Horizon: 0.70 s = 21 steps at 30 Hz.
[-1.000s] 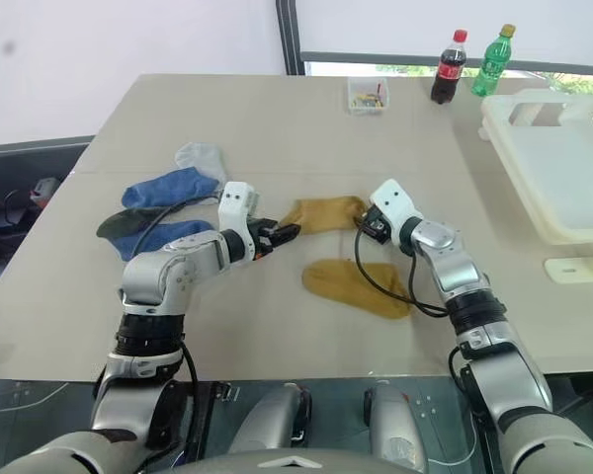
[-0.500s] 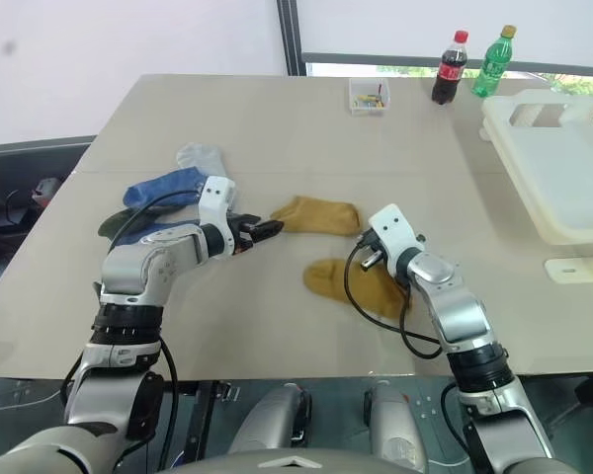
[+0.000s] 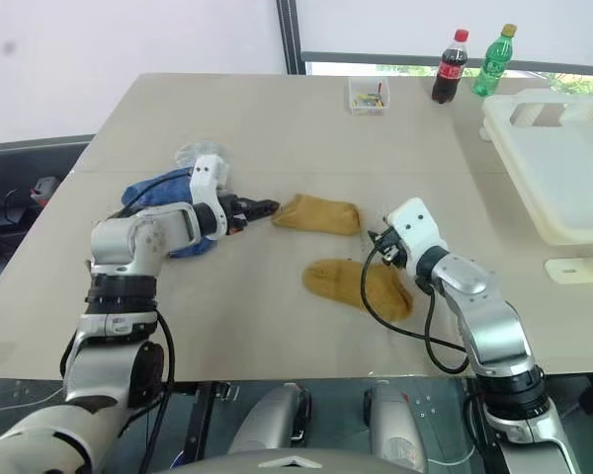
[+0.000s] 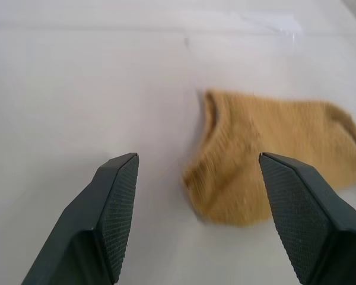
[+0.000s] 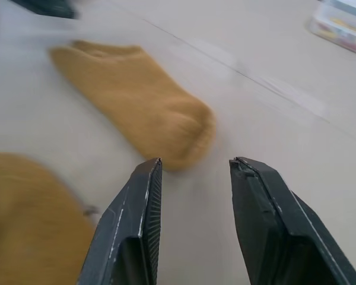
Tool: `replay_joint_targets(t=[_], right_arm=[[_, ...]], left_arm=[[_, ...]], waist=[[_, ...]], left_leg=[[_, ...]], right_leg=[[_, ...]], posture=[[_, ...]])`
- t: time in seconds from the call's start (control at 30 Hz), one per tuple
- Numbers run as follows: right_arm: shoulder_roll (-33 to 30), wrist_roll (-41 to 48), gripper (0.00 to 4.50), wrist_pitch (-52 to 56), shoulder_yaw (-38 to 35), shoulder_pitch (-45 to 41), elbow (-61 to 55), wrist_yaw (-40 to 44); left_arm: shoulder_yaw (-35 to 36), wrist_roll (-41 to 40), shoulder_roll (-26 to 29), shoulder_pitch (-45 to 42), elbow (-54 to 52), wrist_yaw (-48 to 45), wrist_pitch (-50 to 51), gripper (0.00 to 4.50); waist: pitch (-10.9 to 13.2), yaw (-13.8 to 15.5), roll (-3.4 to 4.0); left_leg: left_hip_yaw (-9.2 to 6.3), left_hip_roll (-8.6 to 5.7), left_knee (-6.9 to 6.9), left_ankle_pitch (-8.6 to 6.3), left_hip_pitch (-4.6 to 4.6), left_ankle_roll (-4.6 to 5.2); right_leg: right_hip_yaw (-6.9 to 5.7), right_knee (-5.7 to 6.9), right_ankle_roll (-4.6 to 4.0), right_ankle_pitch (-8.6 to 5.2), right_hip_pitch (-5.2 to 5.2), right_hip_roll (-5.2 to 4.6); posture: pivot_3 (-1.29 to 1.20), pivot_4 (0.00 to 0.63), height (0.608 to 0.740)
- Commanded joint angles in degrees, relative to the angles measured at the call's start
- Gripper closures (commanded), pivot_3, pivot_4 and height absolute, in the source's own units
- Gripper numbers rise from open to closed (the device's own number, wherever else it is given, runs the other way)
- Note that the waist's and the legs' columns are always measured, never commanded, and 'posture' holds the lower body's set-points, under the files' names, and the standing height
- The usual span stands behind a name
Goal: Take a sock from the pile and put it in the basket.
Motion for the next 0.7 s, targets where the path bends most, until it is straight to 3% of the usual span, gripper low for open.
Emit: replay_joint_targets(t=[0.03, 0.23, 0.37, 0.43, 0.5, 0.53, 0.63, 0.7], right_arm=[[-1.9, 3.2, 2.65, -2.8, -3.0, 1.9, -5.5, 2.4], [-4.7, 6.6, 2.65, -4.6, -6.3, 5.4, -9.7, 4.0], [-5.8, 9.0, 2.56, -4.6, -8.0, 7.7, -12.0, 4.7], [-5.6, 11.3, 2.56, -3.4, -9.5, 8.2, -12.6, 4.5], [-6.7, 13.3, 1.63, -2.6, -10.1, 9.0, -13.8, 5.5], [-7.1, 13.8, 1.38, -2.6, -10.2, 9.5, -14.3, 5.9], [-8.6, 15.8, 0.29, -2.5, -11.7, 11.5, -16.2, 6.4], [-9.7, 16.8, 0.06, -2.7, -12.8, 12.9, -17.2, 6.7]], left_arm=[[-5.2, 4.7, -1.3, -0.8, 3.8, 0.5, -5.3, 1.03], [-11.9, 9.4, -2.3, 0.6, 4.9, -1.8, -10.3, 1.03], [-12.8, 10.9, -2.2, 0.9, 6.0, -2.8, -12.2, 2.11], [-12.4, 11.2, -2.2, 0.8, 6.7, -3.3, -12.8, 3.11], [-12.0, 11.4, -2.0, 0.4, 7.7, -3.8, -13.3, 4.21], [-11.7, 11.3, -2.0, 0.2, 8.0, -4.0, -13.5, 4.45], [-11.1, 11.1, -2.1, -0.3, 8.7, -4.8, -13.6, 4.50], [-10.8, 11.2, -2.1, -0.5, 9.0, -5.2, -13.8, 4.50]], waist=[[0.0, 0.2, -0.02], [0.0, 0.3, 0.00], [0.0, 0.3, -0.01], [0.0, 0.3, -0.01], [0.0, 0.3, -0.01], [0.0, 0.3, -0.01], [0.0, 0.4, -0.01], [0.0, 0.4, -0.01]], left_leg=[[0.00, 0.00, 0.01, 0.00, -0.02, 0.00], [-0.03, 0.00, 0.01, 0.00, -0.01, 0.01], [-0.04, 0.02, 0.01, -0.01, 0.01, 0.02], [-0.03, 0.02, 0.01, -0.01, 0.00, 0.02], [-0.02, 0.02, 0.01, -0.01, -0.01, 0.02], [-0.02, 0.02, 0.01, -0.01, -0.01, 0.03], [-0.05, 0.03, 0.01, -0.01, 0.00, 0.03], [-0.06, 0.03, 0.01, -0.01, -0.01, 0.03]], right_leg=[[0.00, -0.02, 0.00, 0.00, 0.00, -0.01], [-0.04, -0.03, 0.00, 0.00, 0.04, -0.03], [-0.04, -0.02, 0.00, 0.00, 0.04, -0.03], [-0.04, -0.03, 0.01, -0.01, 0.04, -0.03], [-0.03, -0.04, 0.01, 0.00, 0.05, -0.04], [-0.03, -0.04, 0.01, 0.00, 0.05, -0.05], [-0.07, -0.03, 0.01, -0.01, 0.06, -0.04], [-0.07, -0.04, 0.01, -0.01, 0.06, -0.04]], posture=[[0.00, 0.150, 0.740], [0.00, 0.150, 0.740], [0.00, 0.150, 0.740], [0.00, 0.150, 0.740], [0.00, 0.150, 0.740], [0.00, 0.150, 0.740], [0.00, 0.150, 0.740], [0.00, 0.150, 0.740]])
